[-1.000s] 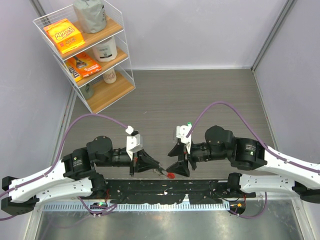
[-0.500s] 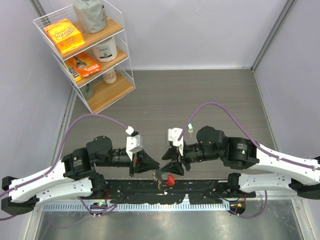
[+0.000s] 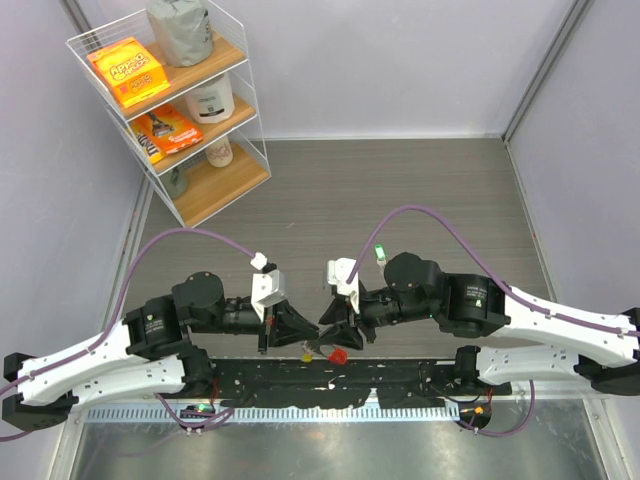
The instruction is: Put the keys on the keyring
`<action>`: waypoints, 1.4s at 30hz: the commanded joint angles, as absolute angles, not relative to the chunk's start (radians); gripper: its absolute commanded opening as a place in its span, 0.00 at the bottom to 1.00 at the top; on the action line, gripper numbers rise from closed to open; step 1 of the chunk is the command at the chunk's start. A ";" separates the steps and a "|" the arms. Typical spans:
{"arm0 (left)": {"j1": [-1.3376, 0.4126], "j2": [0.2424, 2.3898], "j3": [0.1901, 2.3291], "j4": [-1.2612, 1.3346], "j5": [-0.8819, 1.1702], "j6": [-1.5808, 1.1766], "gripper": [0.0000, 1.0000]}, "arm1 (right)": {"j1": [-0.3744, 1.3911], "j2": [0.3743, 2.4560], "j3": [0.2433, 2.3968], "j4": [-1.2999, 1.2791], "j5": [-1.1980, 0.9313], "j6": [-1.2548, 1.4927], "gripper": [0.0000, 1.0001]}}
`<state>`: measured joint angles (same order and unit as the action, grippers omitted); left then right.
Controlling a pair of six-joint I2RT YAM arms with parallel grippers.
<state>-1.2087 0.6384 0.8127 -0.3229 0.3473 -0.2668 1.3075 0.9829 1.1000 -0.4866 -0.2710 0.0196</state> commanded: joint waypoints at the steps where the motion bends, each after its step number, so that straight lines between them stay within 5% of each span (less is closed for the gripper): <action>1: -1.210 0.623 0.847 -0.236 0.377 -0.279 0.00 | 1.318 1.002 1.149 -0.451 -0.291 0.003 0.42; 11: -1.210 0.614 0.844 -0.236 0.373 -0.278 0.00 | 1.330 0.999 1.143 -0.459 -0.295 -0.025 0.25; 14: -1.210 0.614 0.845 -0.238 0.374 -0.278 0.00 | 1.333 0.989 1.138 -0.457 -0.298 -0.026 0.06; 30: -1.212 0.649 0.879 -0.230 0.430 -0.298 0.00 | 1.355 0.908 1.080 -0.345 -0.324 -0.037 0.05; 37: -1.212 0.609 0.865 -0.215 0.362 -0.311 0.37 | 1.356 0.816 1.000 -0.259 -0.278 0.024 0.05; 42: -1.212 0.526 0.809 -0.126 0.308 -0.339 0.53 | 1.356 0.720 0.893 -0.106 -0.247 0.107 0.05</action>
